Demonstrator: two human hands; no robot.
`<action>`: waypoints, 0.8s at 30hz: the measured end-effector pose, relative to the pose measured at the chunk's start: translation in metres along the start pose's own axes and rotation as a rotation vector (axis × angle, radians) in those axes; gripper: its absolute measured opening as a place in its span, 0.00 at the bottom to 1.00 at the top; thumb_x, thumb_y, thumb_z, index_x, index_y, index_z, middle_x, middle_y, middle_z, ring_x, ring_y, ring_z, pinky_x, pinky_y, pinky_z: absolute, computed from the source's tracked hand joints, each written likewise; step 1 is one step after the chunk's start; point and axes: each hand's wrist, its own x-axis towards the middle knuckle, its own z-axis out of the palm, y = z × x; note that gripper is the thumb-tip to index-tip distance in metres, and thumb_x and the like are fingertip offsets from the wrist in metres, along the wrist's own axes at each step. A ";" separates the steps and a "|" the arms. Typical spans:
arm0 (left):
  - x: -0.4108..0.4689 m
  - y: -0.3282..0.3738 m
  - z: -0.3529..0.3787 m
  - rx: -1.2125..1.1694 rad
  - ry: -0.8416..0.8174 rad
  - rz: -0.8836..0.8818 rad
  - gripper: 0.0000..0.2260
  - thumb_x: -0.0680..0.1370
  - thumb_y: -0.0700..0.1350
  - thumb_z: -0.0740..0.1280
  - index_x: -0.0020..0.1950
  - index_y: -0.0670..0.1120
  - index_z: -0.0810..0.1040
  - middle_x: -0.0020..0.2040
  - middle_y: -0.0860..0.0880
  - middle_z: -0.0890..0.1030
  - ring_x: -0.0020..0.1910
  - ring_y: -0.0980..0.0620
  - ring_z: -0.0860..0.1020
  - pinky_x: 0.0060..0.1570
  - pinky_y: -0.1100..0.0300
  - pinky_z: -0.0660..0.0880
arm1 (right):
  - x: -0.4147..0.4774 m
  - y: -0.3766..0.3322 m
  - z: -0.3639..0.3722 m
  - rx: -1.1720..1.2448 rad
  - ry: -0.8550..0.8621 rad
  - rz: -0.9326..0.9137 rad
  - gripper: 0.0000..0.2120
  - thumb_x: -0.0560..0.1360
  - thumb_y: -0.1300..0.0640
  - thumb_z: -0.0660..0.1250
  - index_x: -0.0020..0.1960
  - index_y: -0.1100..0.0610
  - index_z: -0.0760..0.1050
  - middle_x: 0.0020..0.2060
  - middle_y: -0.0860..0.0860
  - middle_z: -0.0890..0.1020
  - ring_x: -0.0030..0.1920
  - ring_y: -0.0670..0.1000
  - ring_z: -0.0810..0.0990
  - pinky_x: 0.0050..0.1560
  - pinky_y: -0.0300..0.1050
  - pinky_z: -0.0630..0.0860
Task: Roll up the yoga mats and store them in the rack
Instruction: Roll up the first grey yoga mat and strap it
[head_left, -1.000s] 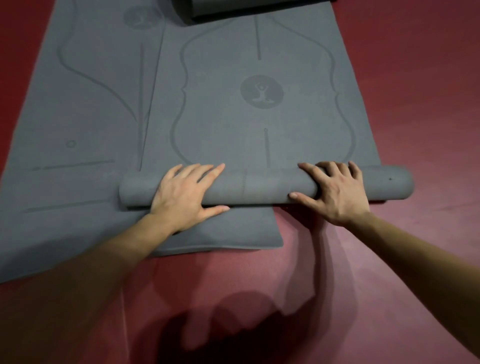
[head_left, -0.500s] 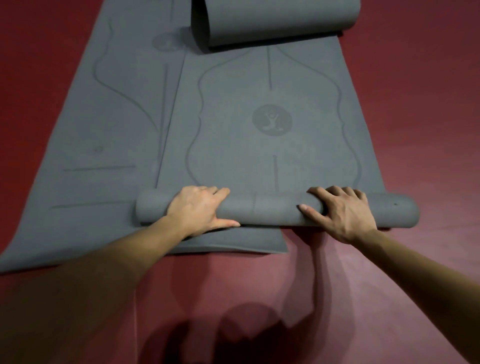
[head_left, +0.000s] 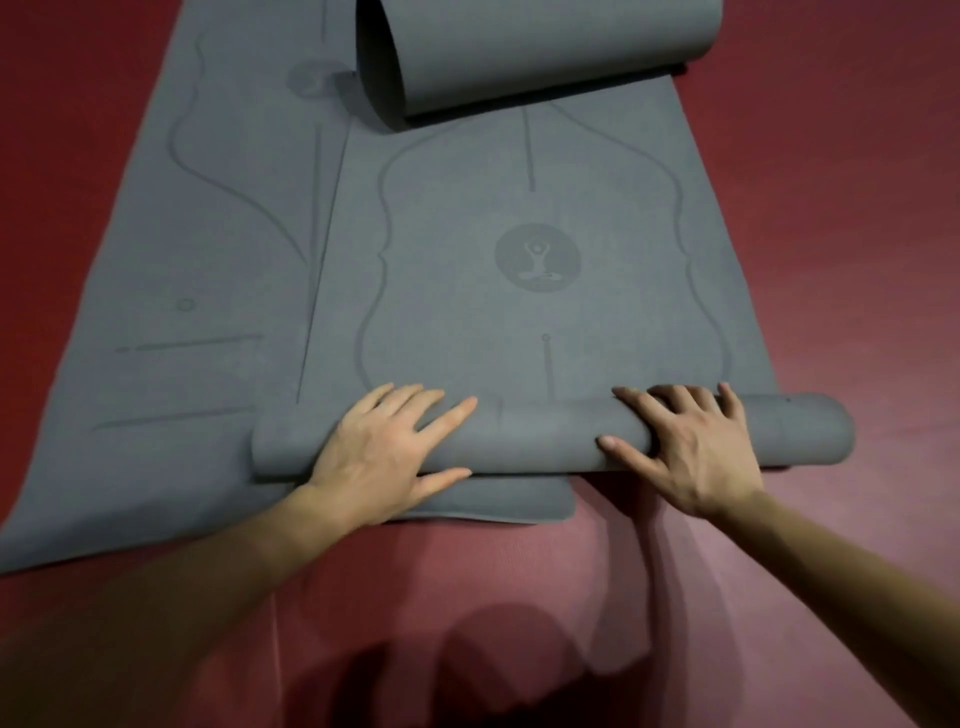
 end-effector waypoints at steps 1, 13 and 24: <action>-0.002 0.000 0.001 0.022 -0.013 0.021 0.35 0.76 0.71 0.61 0.78 0.54 0.68 0.67 0.45 0.79 0.65 0.43 0.77 0.67 0.45 0.72 | 0.008 0.001 -0.003 -0.002 -0.018 0.002 0.41 0.73 0.19 0.42 0.71 0.41 0.74 0.58 0.51 0.81 0.62 0.59 0.78 0.73 0.67 0.62; 0.032 -0.026 0.005 -0.035 -0.239 -0.052 0.39 0.74 0.79 0.50 0.81 0.62 0.58 0.66 0.55 0.77 0.61 0.48 0.79 0.59 0.51 0.75 | 0.009 0.005 -0.004 -0.080 -0.018 -0.056 0.47 0.68 0.15 0.44 0.80 0.38 0.60 0.71 0.62 0.72 0.72 0.64 0.68 0.74 0.73 0.55; 0.036 -0.024 0.014 0.048 -0.135 -0.109 0.37 0.76 0.75 0.55 0.79 0.56 0.65 0.66 0.46 0.77 0.62 0.43 0.76 0.61 0.47 0.70 | 0.056 0.015 -0.010 0.047 0.003 -0.029 0.47 0.65 0.14 0.47 0.78 0.35 0.62 0.73 0.57 0.71 0.73 0.60 0.68 0.75 0.70 0.57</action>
